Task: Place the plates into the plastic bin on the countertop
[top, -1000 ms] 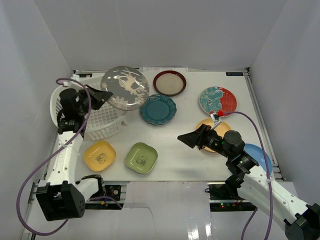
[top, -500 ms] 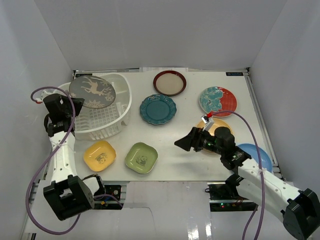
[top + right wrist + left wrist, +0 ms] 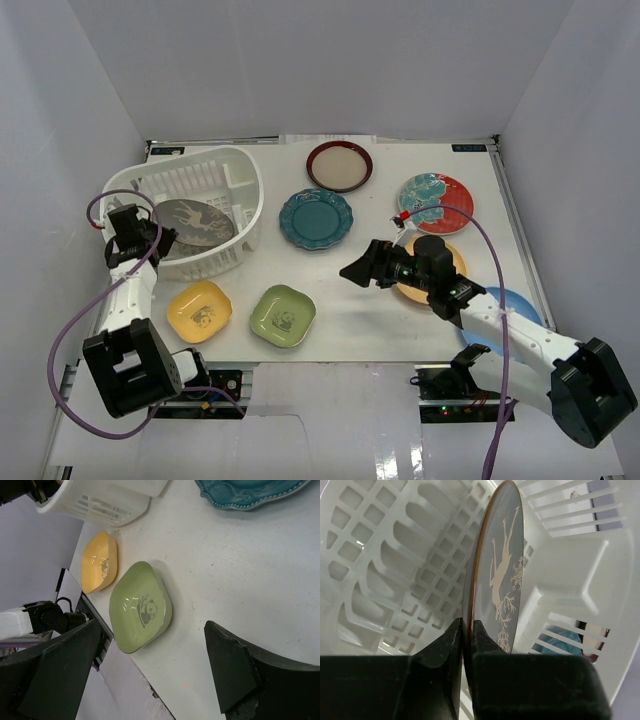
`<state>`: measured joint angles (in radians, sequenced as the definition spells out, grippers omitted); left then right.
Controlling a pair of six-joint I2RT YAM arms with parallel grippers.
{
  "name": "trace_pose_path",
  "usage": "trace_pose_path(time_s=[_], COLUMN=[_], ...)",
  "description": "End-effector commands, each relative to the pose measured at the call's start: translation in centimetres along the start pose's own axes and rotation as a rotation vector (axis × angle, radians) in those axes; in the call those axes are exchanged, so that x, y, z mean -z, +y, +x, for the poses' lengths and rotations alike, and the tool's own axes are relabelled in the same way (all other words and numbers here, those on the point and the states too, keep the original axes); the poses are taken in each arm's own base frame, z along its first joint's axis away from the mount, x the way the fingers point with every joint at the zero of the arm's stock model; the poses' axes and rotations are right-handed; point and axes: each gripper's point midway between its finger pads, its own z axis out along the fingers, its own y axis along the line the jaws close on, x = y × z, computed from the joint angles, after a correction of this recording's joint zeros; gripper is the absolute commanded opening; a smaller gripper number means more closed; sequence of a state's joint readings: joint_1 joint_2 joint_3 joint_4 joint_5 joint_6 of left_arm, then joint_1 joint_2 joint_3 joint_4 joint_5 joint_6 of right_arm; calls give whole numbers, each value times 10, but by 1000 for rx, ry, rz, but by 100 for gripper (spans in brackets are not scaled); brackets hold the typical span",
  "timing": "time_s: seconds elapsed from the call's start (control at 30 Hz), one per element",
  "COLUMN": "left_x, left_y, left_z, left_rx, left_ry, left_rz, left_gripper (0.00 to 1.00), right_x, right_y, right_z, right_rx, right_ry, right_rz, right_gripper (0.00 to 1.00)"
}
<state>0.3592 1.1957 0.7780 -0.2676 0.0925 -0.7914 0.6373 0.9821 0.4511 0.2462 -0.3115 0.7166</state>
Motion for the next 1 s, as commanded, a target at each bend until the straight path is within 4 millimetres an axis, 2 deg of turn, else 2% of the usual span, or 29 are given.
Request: trace_pose_path(time_s=[0.0, 0.03, 0.1, 0.13, 0.17, 0.23, 0.27, 0.33, 0.37, 0.4, 0.47, 0.5, 0.63, 0.7, 0.77, 0.8, 0.87, 0.9, 0.97], left_x=[10, 11, 15, 17, 20, 32, 34, 44, 46, 48, 55, 56, 55, 52, 56, 58, 67, 72, 86], left_y=[-38, -39, -41, -42, -42, -49, -47, -54, -54, -54, -53, -52, -53, -43, -48, -55, -74, -90, -117], left_z=[-28, -27, -28, -29, -29, -32, -27, -26, -24, -23, -23, -21, -10, -14, -23, -20, -24, -15, -17], left_rx=[14, 12, -18, -27, -38, -31, -26, -26, -27, -29, -30, -13, -39, -61, -120, -155, -214, -247, -299], left_ry=[-101, -100, -110, -116, -121, -153, -149, -163, -163, -163, -172, -167, -148, -177, -211, -209, -221, -187, -192], left_rz=[150, 155, 167, 170, 173, 210, 219, 256, 258, 260, 247, 241, 230, 160, 151, 159, 200, 256, 330], left_gripper=[20, 35, 53, 63, 74, 82, 88, 91, 93, 94, 95, 96, 96, 96, 96, 95, 95, 95, 94], right_x=[-12, -15, -26, -30, -34, -45, -48, -58, -60, -67, -77, -86, -110, -120, -128, -133, -142, -146, -151], right_y=[14, 12, 0, -1, -10, -32, -38, -47, -56, -66, -72, -81, -100, -117, -119, -128, -132, -138, -144], right_z=[-31, -39, -40, -47, -52, -55, -56, -61, -70, -69, -79, -76, -76, -68, -75, -69, -73, -69, -69], right_rx=[56, 58, 40, 39, 30, -41, -70, -143, -165, -187, -238, -272, -359, -397, -433, -448, -483, -515, -545], right_ry=[-79, -101, -98, -110, -132, -164, -182, -240, -286, -285, -316, -312, -318, -311, -338, -332, -346, -348, -367], right_rz=[-23, -4, 42, 54, 96, 183, 202, 208, 248, 277, 294, 306, 332, 368, 354, 371, 368, 375, 379], right_gripper=[90, 90, 90, 89, 88, 81, 79, 70, 69, 69, 73, 77, 80, 80, 80, 79, 74, 73, 68])
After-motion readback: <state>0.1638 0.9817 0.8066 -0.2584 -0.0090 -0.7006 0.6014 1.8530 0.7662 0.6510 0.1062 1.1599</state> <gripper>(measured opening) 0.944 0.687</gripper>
